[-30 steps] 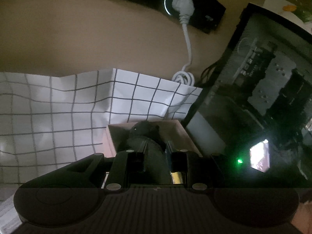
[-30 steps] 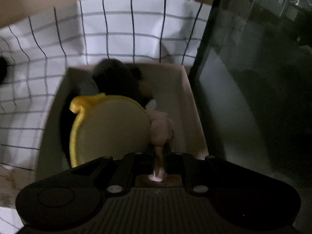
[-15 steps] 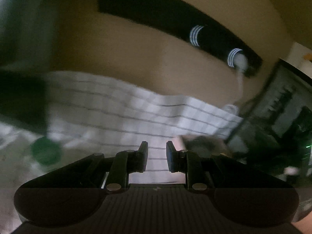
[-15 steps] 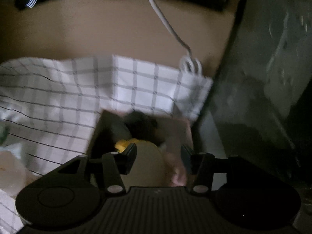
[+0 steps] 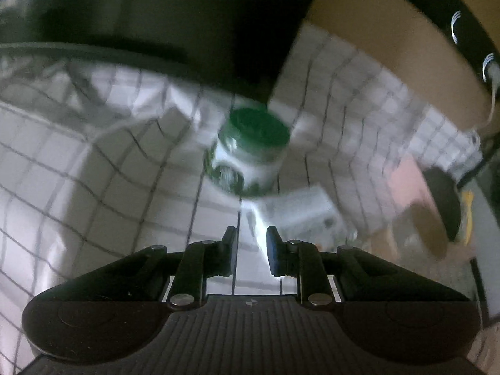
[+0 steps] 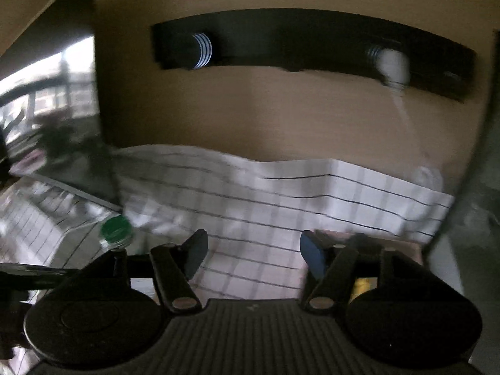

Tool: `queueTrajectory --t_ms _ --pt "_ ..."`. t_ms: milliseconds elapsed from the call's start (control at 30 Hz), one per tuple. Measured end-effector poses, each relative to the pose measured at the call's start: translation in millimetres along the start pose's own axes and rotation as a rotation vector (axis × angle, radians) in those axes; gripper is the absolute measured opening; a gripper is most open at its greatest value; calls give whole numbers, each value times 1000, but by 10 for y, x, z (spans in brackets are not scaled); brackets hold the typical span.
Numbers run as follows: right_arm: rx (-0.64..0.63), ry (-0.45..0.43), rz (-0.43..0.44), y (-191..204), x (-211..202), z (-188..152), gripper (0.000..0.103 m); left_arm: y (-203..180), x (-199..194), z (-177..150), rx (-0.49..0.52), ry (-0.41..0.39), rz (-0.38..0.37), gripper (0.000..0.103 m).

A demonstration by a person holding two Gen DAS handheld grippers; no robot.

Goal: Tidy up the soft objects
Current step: 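Move both open tools back over the table items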

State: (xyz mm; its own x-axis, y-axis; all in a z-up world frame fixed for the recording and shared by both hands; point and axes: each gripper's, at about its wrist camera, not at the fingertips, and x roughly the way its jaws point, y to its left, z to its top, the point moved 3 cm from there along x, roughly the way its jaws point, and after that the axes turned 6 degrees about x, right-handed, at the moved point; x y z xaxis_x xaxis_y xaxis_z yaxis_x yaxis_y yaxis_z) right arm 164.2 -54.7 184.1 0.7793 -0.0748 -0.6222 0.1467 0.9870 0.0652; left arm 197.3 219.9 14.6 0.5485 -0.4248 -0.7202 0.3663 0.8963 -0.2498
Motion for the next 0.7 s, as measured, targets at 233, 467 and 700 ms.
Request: queueTrajectory --t_ms 233,467,700 --pt "-68 36 36 339 28 -180 66 -238 259 -39 110 44 -85 22" --pt "-130 131 38 440 3 -635 66 -791 503 -18 398 93 -192 23" --pt "-120 292 21 391 154 -1306 66 -806 749 182 485 67 -128 25"
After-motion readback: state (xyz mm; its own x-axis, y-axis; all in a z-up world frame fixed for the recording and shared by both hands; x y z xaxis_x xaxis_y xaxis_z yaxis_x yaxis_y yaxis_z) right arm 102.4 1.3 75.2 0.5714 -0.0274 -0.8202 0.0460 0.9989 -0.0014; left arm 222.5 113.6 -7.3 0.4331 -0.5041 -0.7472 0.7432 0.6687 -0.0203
